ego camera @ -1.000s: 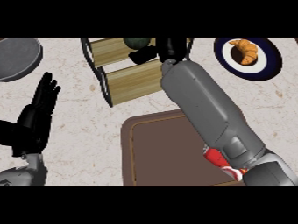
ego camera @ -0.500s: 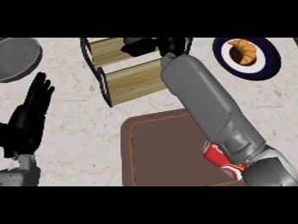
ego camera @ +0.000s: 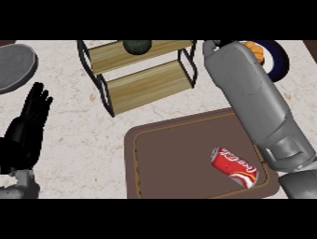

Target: Pick the squash from the tray and place it in the tiered shelf

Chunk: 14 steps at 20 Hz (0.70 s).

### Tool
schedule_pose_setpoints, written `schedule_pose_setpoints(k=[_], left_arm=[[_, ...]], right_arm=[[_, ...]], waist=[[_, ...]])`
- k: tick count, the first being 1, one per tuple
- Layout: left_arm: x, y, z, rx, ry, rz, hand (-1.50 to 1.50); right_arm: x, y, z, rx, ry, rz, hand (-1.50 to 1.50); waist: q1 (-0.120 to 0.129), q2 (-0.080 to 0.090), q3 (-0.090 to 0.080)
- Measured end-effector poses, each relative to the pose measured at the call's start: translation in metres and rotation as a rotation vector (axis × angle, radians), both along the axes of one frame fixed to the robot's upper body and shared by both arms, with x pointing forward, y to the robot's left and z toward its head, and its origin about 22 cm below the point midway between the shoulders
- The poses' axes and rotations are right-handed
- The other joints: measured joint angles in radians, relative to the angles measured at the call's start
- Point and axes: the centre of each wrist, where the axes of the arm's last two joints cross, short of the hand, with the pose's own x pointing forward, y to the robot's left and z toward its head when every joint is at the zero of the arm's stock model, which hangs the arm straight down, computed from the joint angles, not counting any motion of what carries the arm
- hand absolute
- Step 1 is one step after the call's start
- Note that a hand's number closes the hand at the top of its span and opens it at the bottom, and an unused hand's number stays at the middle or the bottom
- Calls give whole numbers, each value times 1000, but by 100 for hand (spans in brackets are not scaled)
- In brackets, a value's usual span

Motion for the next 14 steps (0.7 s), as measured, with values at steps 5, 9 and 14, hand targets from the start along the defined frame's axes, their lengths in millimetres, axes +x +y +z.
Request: schedule_pose_setpoints(k=[5,9,14], left_arm=[[-2,-1,-2,0,3,15,0],[-1,2,-2,-5,2,21,0],[-6,-2,-1,-7,0,19,0]], right_arm=[[-11,-55,4,39,38,-61,-150],[-32,-105,13,42,59,-56,-150],[-68,-164,13,54,60,-35,-150]], waist=[[-15,-3,0],[-20,-3,0],[-14,-1,0]])
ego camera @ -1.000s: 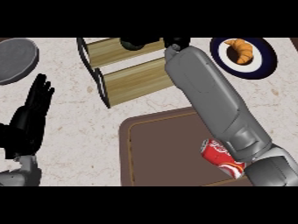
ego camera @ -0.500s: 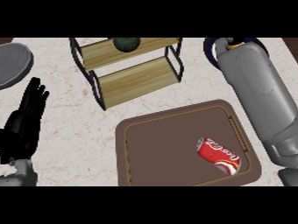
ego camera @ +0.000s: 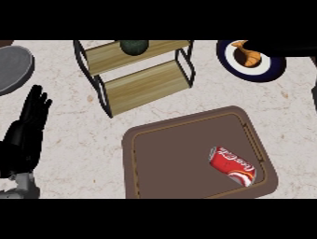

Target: Pick the squash from the tray and place it in the tiered shelf

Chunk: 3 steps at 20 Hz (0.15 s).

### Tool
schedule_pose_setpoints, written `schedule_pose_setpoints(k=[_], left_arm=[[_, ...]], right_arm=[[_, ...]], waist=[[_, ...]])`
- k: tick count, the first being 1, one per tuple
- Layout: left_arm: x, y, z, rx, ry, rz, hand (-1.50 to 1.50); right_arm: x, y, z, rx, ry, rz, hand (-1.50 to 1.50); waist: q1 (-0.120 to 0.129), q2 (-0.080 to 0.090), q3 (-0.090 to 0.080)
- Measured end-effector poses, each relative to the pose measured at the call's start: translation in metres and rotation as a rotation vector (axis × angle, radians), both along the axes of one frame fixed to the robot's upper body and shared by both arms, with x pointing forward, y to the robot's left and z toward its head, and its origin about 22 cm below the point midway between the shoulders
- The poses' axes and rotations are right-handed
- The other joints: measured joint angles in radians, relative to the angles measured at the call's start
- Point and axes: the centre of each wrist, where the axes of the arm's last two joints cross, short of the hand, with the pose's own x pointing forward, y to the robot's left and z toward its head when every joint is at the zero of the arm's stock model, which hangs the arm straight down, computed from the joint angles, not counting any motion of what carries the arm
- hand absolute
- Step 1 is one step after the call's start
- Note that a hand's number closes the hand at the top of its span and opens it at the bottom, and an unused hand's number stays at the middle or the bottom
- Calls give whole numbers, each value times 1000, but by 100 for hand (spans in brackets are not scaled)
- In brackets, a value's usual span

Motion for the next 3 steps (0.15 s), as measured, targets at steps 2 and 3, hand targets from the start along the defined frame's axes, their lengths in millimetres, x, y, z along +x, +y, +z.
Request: schedule_pose_setpoints(k=[2,3], left_arm=[[3,4,-2,3,-1,-2,0],[4,5,1,6,-2,-4,0]], right_arm=[[-9,-18,-1,1,-4,10,-150],[-14,-25,0,-2,-8,16,-150]], waist=[[6,2,0],[8,3,0]])
